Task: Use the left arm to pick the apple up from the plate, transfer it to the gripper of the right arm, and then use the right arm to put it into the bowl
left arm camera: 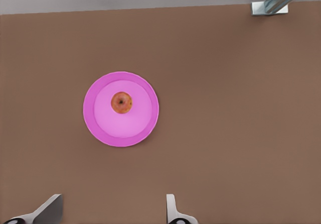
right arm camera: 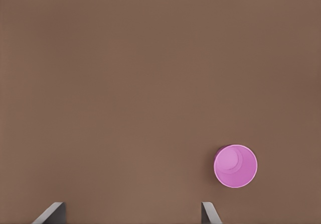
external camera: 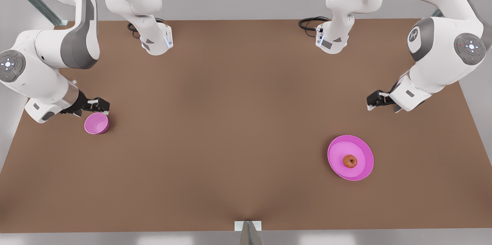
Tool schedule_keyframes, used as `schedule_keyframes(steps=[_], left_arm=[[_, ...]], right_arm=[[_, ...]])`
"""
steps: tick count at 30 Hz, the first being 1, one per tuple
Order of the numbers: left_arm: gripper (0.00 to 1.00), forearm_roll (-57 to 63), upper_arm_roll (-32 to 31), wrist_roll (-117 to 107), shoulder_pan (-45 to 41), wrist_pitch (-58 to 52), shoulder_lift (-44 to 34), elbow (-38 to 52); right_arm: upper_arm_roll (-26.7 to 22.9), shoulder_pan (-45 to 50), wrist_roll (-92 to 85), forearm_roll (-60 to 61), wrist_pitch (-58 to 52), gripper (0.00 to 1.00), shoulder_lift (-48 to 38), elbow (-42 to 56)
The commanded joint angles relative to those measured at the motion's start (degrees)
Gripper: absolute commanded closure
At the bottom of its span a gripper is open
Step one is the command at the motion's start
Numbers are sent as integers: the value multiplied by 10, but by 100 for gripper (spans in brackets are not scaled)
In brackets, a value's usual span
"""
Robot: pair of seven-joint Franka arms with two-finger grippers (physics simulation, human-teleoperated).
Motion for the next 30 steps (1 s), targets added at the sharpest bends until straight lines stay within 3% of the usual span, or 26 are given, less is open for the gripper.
schedule_keyframes(steps=[1, 9, 16, 30], left_arm=[[0, 2, 0, 24, -1, 33, 3, 0], [0, -6, 12, 19, 24, 357, 218, -23], [0, -7, 10, 23, 27, 594, 232, -205], [0, -5, 10, 29, 31, 606, 317, -192]], right_arm=[[0, 0, -14, 0, 19, 0, 0, 0], [5, 6, -6, 4, 42, 0, 27, -1], [5, 1, -11, 5, 49, 0, 27, -1], [3, 0, -12, 6, 49, 0, 34, -1]])
